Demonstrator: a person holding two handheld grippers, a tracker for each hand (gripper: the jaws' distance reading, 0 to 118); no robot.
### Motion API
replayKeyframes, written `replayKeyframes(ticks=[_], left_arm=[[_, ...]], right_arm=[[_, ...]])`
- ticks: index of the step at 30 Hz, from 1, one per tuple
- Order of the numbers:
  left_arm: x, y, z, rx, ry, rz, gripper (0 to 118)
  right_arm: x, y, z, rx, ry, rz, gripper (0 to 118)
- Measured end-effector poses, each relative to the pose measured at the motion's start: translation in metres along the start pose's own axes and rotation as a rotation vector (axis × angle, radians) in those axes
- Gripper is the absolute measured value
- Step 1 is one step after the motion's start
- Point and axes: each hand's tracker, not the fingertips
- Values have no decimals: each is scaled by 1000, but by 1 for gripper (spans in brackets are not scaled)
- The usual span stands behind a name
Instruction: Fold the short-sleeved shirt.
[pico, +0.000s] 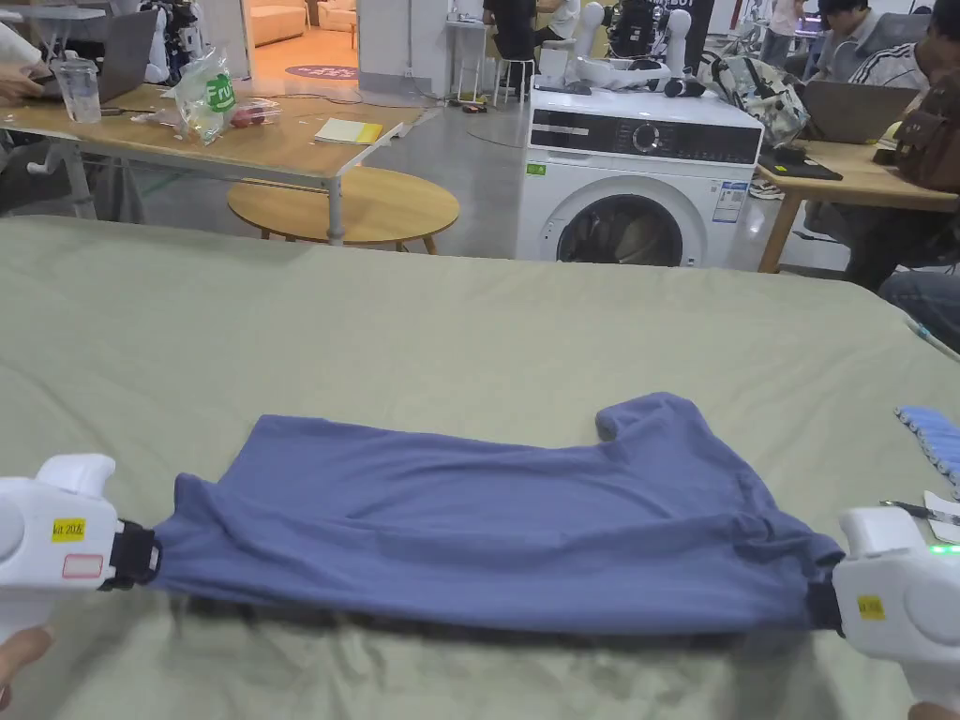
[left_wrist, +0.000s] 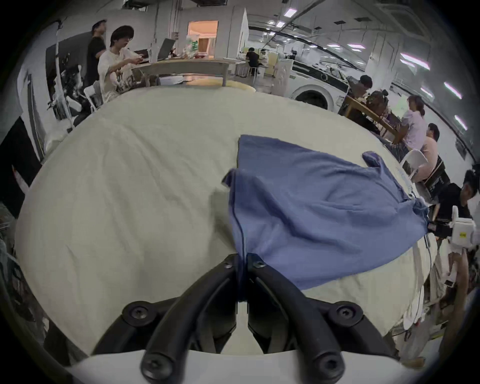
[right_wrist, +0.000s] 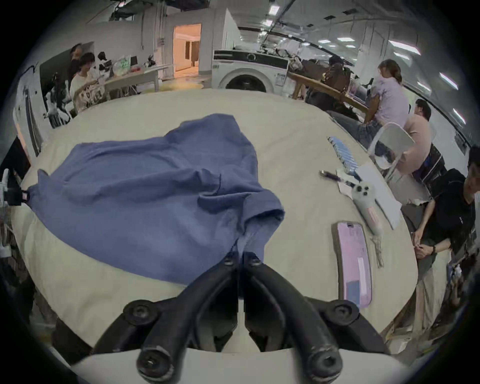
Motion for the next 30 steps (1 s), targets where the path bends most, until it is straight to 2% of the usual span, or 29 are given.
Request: replayKeyframes(ticks=[4, 10, 11, 12, 13, 14, 16, 18, 21, 23, 25, 26, 28, 29, 30], left_arm=[[-6, -26, -14, -53, 12, 1, 0], [-3, -34, -43, -90, 38, 2, 0], [-1, -31, -41, -90, 38, 4, 0], [-1, -28, -38, -94, 38, 5, 8], [-1, -24, -35, -103, 43, 11, 24], [0, -20, -32, -101, 48, 15, 37], [6, -14, -16, -24, 76, 3, 38], [11, -6, -3, 62, 57, 19, 38], [29, 4, 13, 224, 21, -19, 38], [45, 9, 18, 326, 24, -73, 38], [61, 10, 19, 427, 54, -124, 38], [68, 11, 18, 461, 68, -136, 35], [78, 16, 13, 492, 73, -154, 9], [83, 17, 11, 524, 92, -154, 0], [88, 22, 7, 520, 114, -149, 0]], right_arm=[[-11, -25, -17, -70, -22, 46, 0], [-18, -34, -47, -101, -37, 29, 2], [-20, -33, -45, -95, -49, 35, 7], [-21, -30, -42, -96, -62, 41, 23], [-23, -26, -37, -98, -81, 44, 40], [-25, -20, -30, -83, -123, 45, 51], [-32, -11, -11, -16, -174, 71, 53], [-37, 3, 3, 87, -139, 28, 53], [-48, 21, 16, 266, -100, -81, 53], [-58, 29, 23, 404, -62, -119, 53], [-72, 34, 25, 519, -53, -133, 48], [-79, 38, 25, 550, -62, -128, 40], [-92, 46, 23, 588, -40, -132, 11], [-96, 49, 21, 597, -17, -141, 3], [-101, 53, 18, 597, -8, -140, 0]])
